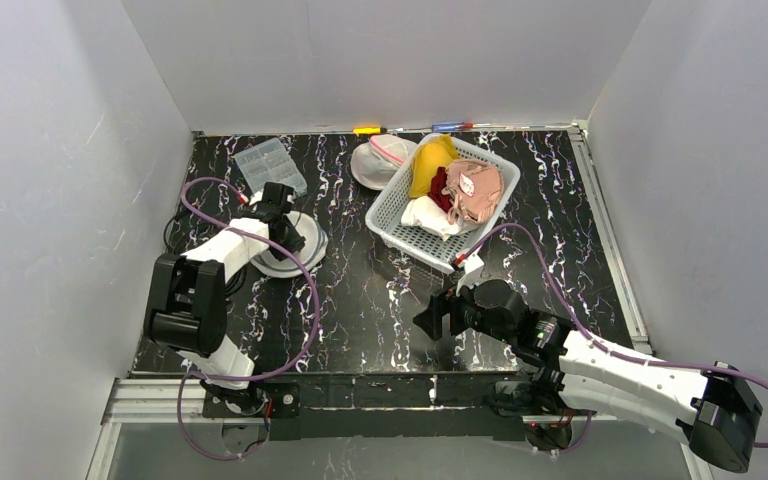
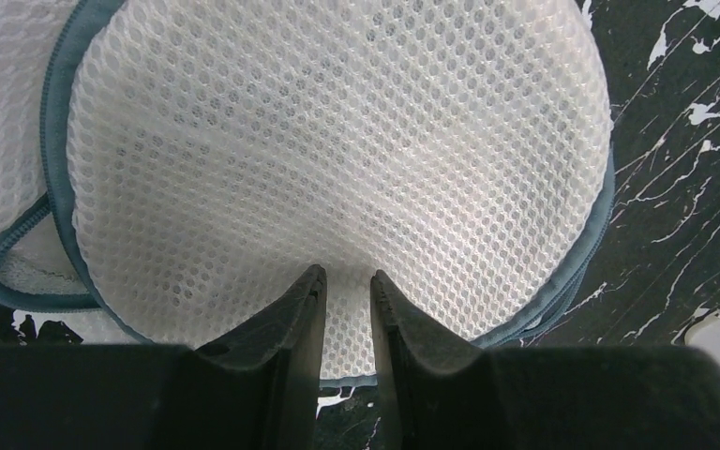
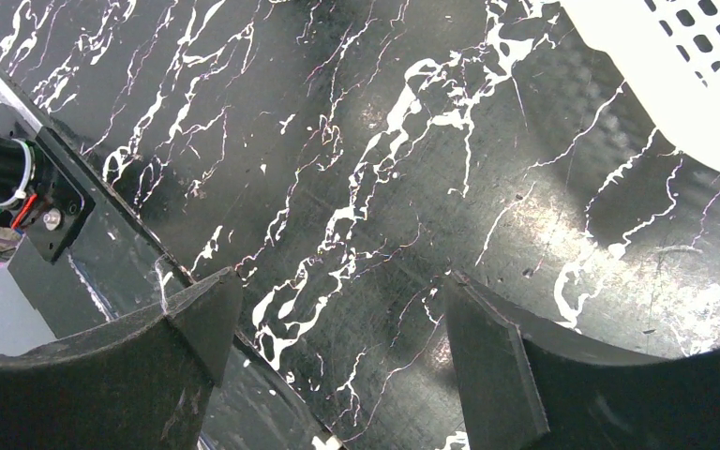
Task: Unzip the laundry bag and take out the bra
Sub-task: Move the laundry bag to the center of the board, then move the bin to the center of the board.
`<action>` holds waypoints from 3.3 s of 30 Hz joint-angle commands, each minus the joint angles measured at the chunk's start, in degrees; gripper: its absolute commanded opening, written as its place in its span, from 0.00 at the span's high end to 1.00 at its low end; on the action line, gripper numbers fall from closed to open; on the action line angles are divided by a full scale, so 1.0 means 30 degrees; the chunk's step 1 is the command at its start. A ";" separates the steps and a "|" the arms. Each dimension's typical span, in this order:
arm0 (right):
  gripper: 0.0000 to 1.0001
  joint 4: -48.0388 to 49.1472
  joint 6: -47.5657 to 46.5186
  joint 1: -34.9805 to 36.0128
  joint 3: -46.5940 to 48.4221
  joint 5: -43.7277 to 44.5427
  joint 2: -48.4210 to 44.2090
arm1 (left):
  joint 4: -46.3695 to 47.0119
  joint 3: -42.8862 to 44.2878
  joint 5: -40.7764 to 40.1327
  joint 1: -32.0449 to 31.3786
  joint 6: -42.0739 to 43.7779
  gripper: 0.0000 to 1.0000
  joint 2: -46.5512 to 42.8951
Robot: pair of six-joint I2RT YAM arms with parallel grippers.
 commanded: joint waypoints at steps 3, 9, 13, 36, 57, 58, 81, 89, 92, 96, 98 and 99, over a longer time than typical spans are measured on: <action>0.14 0.0353 -0.0482 0.0067 0.0435 0.0039 -0.0087 | 0.0217 -0.0504 -0.0338 0.0042 -0.0276 0.78 -0.0059; 0.13 -0.0710 -0.0736 0.0072 0.1104 0.0489 -0.0607 | 0.0060 -0.0362 0.0421 0.0042 -0.0115 0.75 -0.0917; 0.11 -0.1810 -0.1197 0.0063 0.1832 0.1189 -0.1079 | -0.0227 -0.0358 0.0767 0.0042 -0.0027 0.70 -0.1886; 0.06 -0.4886 0.3141 -0.4395 0.9947 1.0548 0.4245 | 0.0195 0.0320 0.5240 -0.4249 0.1524 0.36 -0.7910; 0.22 -0.0587 0.4402 -1.1619 0.8127 0.4351 1.0605 | 0.1991 -0.2321 0.5090 -0.5583 -0.0181 0.37 -0.8280; 0.23 -0.0604 0.4498 -1.1622 0.7979 0.4400 1.0694 | 0.1808 -0.2329 0.4971 -0.5583 -0.0147 0.37 -0.8328; 0.80 -0.3467 0.5326 -1.4615 0.7665 0.6255 0.9759 | 0.1813 -0.2759 0.4655 -0.5583 -0.0240 0.39 -0.8139; 0.79 -0.3784 0.4845 -1.6439 0.7710 0.5590 0.9189 | 0.2376 -0.1801 0.4663 -0.5587 -0.0221 0.39 -0.6638; 0.60 -0.4243 0.4118 -1.6460 0.8146 0.5162 0.8299 | 0.2126 -0.0243 0.4491 -0.5583 -0.0200 0.38 -0.5528; 0.20 -0.5137 0.3435 -1.6373 0.8710 0.4677 0.6363 | 0.1596 0.2222 0.3757 -0.5585 -0.0477 0.36 -0.4011; 0.08 -0.6244 0.3185 -1.5966 0.9251 0.4682 0.5497 | 0.1127 0.3920 0.3109 -0.5591 -0.0770 0.35 -0.2785; 0.05 -0.6610 0.3044 -1.5744 0.9544 0.4661 0.5111 | 0.0824 0.5003 0.2877 -0.5584 -0.0858 0.35 -0.2056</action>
